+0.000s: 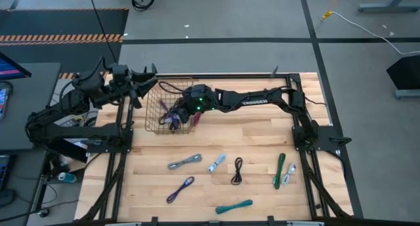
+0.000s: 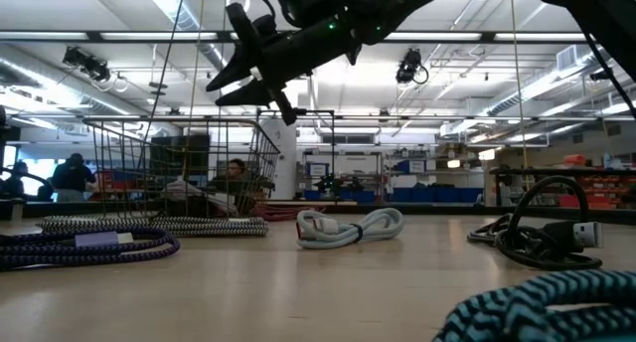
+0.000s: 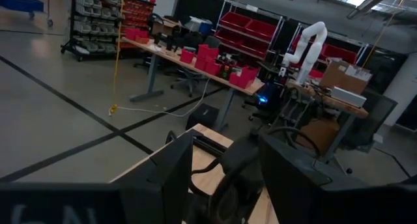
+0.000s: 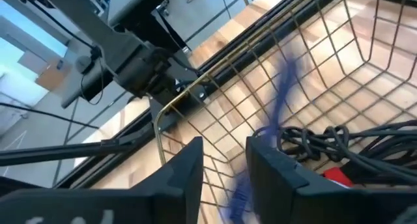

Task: Pick and place USB-C Cables
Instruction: Put the top blue patterned charger cable into the gold wire basket, then move the gold wire basket to the top right of the table

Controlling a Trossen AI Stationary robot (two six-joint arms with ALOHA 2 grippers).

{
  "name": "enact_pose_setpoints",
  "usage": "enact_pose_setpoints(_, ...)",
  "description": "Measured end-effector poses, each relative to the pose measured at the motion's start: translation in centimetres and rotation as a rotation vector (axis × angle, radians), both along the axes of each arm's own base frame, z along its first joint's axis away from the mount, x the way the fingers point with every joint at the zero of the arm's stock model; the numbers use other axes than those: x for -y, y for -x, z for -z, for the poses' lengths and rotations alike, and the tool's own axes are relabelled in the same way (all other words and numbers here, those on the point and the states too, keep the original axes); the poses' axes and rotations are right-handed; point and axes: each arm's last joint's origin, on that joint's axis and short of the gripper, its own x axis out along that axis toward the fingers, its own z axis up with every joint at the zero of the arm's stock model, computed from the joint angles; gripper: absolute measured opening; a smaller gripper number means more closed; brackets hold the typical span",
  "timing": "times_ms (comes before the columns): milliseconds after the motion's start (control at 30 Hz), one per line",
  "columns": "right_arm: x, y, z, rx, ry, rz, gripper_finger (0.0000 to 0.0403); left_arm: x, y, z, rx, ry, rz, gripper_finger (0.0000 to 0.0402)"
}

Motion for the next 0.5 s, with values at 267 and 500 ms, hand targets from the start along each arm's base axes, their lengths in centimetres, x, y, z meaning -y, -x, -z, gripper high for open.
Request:
enact_pose_setpoints(267, 0.3, -0.1, -0.5, 0.05, 0.002, -0.021, 0.0129, 0.0, 0.0, 0.0, 0.0, 0.001, 0.0, 0.0181)
enact_pose_setpoints(500, 2.9, 2.1, -3.7, 0.065, -0.021, -0.11, 0.0129, 0.0, 0.0, 0.1, -0.004, 0.003, 0.0, 0.0181)
